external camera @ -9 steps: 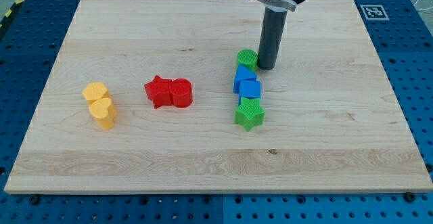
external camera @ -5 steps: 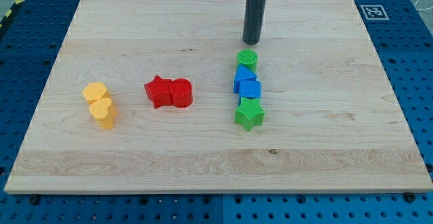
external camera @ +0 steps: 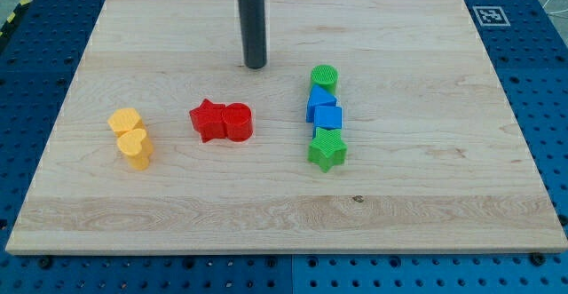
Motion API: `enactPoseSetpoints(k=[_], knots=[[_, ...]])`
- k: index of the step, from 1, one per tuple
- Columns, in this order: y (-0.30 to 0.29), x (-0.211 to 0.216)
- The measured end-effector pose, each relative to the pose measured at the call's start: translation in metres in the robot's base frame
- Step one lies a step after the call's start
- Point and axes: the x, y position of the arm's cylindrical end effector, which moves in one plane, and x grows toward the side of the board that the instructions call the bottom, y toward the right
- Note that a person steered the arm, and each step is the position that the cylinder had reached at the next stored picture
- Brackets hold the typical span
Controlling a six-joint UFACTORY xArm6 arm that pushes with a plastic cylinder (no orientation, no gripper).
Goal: Move yellow heart closer to the red star
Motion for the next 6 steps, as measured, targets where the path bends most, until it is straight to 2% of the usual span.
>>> enactPoseSetpoints(k=[6], knots=[[-0.138,0.006]])
